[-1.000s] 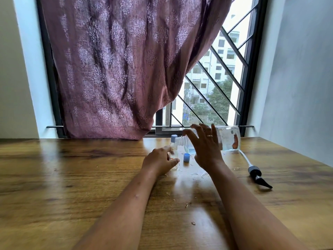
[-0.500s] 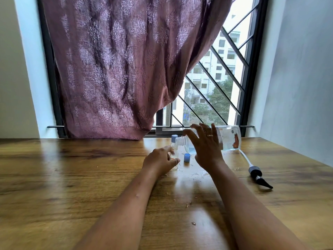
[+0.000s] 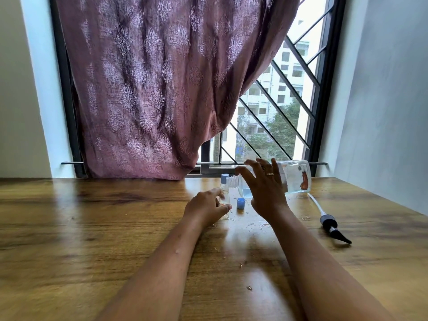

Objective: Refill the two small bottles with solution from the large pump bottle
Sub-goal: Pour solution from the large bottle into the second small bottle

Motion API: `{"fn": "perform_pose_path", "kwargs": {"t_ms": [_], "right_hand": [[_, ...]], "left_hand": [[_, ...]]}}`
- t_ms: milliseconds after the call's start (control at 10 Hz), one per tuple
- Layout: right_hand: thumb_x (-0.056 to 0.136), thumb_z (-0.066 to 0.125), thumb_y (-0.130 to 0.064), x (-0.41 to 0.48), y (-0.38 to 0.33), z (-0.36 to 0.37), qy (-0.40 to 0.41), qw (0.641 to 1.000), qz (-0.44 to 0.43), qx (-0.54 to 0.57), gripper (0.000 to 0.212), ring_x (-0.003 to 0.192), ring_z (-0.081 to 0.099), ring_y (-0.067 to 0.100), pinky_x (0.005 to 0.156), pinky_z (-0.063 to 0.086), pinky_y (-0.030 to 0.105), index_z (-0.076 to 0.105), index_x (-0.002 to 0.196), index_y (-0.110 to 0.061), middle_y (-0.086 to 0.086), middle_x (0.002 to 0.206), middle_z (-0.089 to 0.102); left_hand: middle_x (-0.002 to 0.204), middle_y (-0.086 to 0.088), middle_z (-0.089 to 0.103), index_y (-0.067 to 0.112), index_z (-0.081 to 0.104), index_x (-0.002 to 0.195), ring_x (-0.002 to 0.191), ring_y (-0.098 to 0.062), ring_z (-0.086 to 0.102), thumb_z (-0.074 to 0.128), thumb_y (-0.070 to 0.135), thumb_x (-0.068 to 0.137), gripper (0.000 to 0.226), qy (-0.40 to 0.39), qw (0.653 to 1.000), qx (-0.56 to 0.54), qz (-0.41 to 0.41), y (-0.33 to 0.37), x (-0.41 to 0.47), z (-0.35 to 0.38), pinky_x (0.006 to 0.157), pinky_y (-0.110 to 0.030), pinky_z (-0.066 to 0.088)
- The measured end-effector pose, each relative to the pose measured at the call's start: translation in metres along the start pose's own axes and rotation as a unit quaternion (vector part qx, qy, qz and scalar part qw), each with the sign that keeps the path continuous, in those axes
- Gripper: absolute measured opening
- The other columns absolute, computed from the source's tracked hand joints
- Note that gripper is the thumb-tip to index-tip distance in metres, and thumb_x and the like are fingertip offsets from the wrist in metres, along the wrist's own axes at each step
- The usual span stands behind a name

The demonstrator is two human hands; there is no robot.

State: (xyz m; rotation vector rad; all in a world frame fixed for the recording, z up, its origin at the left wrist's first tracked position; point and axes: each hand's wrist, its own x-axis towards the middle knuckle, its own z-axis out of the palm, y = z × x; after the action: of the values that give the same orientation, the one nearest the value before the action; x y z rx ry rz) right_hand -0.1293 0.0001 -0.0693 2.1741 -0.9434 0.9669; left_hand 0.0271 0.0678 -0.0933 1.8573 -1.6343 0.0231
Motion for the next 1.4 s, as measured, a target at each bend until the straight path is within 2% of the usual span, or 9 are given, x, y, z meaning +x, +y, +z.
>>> {"fn": "perform_pose_path", "kwargs": {"t_ms": [800,1000,1400], "right_hand": [[0.049,0.056,0.014,0.0012,-0.001,-0.0021,0.003,1.0,-0.001,-0.016,0.084,0.126,0.039,0.032,0.115,0.003,0.046,0.044,0.119,-0.031,0.004,0.129,0.049],[0.049,0.057,0.015,0.0014,-0.0015,-0.0028,0.001,1.0,0.001,-0.015,0.085,0.127,0.039,0.032,0.114,-0.005,0.041,0.043,0.119,-0.032,0.004,0.129,0.049],[0.048,0.053,0.014,0.0002,-0.0005,-0.0018,-0.002,1.0,0.001,-0.007,0.085,0.127,0.038,0.032,0.115,0.004,0.046,0.042,0.119,-0.032,0.004,0.129,0.049]], "left_hand": [[0.1,0.003,0.066,0.027,0.055,0.11,0.087,-0.015,0.06,0.062,0.048,0.081,0.036,-0.002,1.0,-0.004,-0.007,0.0008,-0.0005,-0.0013,0.075,-0.03,0.05],[0.101,0.003,0.066,0.027,0.055,0.111,0.087,-0.014,0.06,0.061,0.048,0.082,0.036,-0.004,1.0,-0.006,-0.005,0.0006,-0.0006,-0.0014,0.074,-0.03,0.05],[0.09,0.007,0.06,0.027,0.055,0.108,0.087,-0.015,0.059,0.061,0.048,0.081,0.034,-0.006,1.0,-0.008,-0.003,-0.0005,0.0003,-0.0006,0.075,-0.03,0.049]]}}
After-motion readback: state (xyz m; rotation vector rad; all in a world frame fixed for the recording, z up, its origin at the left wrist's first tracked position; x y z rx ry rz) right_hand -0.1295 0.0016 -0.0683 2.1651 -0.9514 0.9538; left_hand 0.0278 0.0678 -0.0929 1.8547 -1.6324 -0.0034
